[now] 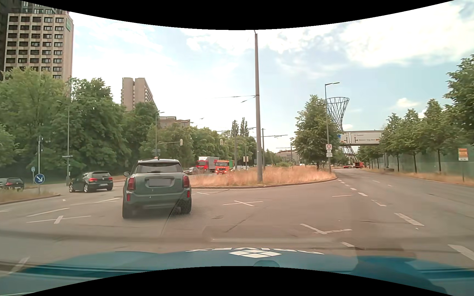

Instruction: Follow the waypoints while adhering to traffic rules and regulations

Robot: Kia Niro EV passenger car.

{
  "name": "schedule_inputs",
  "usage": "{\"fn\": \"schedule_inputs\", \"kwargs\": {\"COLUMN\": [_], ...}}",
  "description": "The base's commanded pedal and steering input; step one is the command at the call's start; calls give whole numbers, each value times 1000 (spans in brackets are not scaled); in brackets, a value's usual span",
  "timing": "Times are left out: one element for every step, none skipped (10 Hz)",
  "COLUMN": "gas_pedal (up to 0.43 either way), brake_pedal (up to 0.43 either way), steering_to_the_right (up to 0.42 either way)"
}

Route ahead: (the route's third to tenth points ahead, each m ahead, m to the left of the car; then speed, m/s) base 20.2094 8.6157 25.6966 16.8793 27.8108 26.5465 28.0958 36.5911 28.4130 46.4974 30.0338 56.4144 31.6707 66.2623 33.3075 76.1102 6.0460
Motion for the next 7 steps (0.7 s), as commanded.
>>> {"fn": "schedule_inputs", "kwargs": {"gas_pedal": [177,177,177,177,189,189,189], "brake_pedal": [0,0,0,0,0,0,0], "steering_to_the_right": [-233,-235,-235,-236,-235,-234,-223]}}
